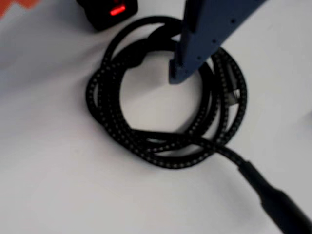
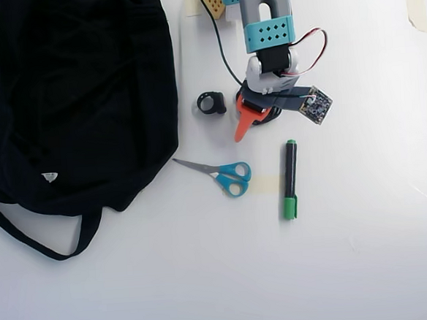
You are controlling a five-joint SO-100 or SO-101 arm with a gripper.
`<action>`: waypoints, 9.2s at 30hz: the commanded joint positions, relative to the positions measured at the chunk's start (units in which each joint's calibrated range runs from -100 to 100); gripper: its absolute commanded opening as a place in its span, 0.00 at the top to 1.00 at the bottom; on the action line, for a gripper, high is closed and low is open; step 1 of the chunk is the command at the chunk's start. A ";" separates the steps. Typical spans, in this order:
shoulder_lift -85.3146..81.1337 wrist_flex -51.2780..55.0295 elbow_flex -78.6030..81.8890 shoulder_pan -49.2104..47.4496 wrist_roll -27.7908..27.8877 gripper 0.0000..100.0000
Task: Put the cable into the black bag
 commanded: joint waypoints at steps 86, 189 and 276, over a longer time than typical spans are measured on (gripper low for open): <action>5.68 -3.29 -1.34 0.67 0.63 0.98; -23.28 13.77 -26.58 43.82 -27.53 0.98; -104.77 -3.38 67.13 2.31 -31.89 0.98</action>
